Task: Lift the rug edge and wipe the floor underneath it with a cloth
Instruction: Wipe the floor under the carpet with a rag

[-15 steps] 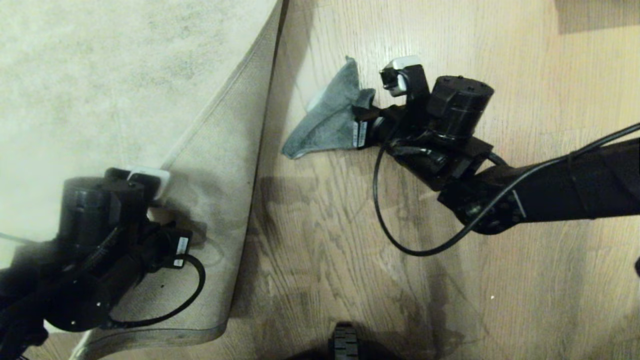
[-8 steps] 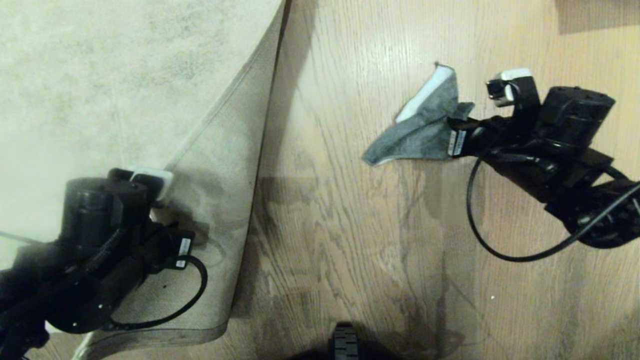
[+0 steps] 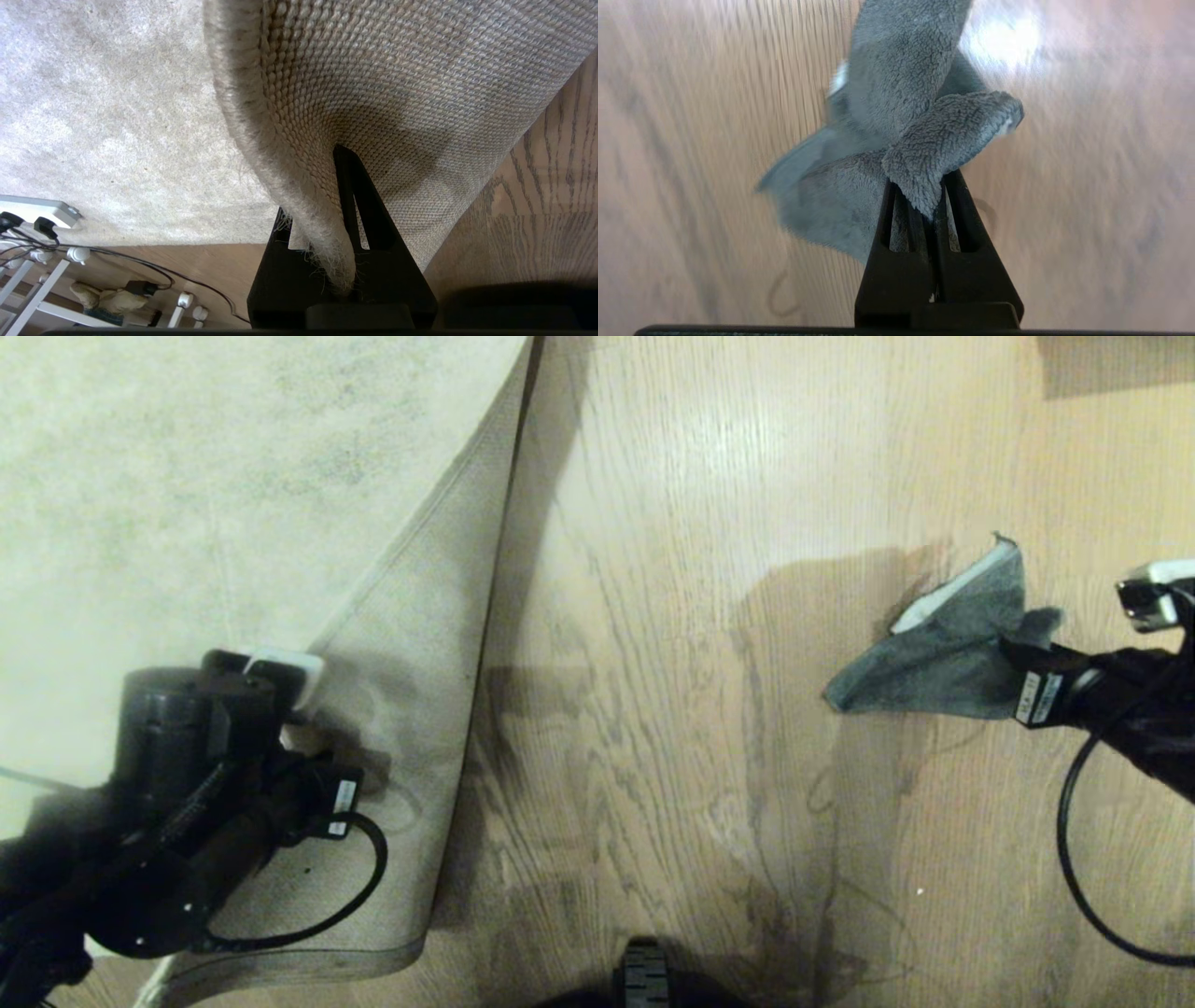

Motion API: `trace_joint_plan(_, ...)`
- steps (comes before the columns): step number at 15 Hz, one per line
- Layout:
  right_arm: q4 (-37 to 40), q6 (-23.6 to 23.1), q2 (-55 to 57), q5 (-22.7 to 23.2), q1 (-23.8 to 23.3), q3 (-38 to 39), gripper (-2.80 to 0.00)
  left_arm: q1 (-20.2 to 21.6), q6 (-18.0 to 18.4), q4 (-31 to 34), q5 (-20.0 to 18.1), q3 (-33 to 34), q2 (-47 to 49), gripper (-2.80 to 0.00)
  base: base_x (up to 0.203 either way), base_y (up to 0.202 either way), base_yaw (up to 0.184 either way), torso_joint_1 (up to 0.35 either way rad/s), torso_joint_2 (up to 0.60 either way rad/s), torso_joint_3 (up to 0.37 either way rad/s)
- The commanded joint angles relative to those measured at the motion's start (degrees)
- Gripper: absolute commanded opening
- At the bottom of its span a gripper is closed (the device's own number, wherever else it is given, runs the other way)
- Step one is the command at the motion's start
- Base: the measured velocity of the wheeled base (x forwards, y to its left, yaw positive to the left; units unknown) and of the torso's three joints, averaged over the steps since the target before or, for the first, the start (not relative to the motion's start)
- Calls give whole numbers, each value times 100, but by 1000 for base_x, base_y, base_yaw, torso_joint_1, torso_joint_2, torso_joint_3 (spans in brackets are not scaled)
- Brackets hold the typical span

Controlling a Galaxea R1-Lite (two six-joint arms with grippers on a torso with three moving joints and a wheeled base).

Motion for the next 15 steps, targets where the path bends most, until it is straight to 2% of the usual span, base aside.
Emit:
trace_joint_plan(1, -354, 17, -686, 53, -144, 918, -280, 0, 1, -16, 107, 7, 13, -280, 0, 0, 0, 0, 0, 0)
trace_joint_plan(7, -430, 7, -2108, 46, -174, 2423, -280, -8, 1, -16, 119, 7, 22, -280, 0, 0, 0, 0, 0, 0)
trace_joint_plan(9, -337, 2, -2527, -85, -174, 2780, -280, -8, 7, -16, 119, 7, 22, -280, 0, 0, 0, 0, 0, 0)
trace_joint_plan(11, 215, 1, -3060, -311, -174, 2792, -280, -8, 10, -16, 119, 7, 22, -280, 0, 0, 0, 0, 0, 0)
trace_joint_plan(15, 2037, -2, -4931, -419, -174, 2795, -280, -8, 1, -16, 119, 7, 22, -280, 0, 0, 0, 0, 0, 0)
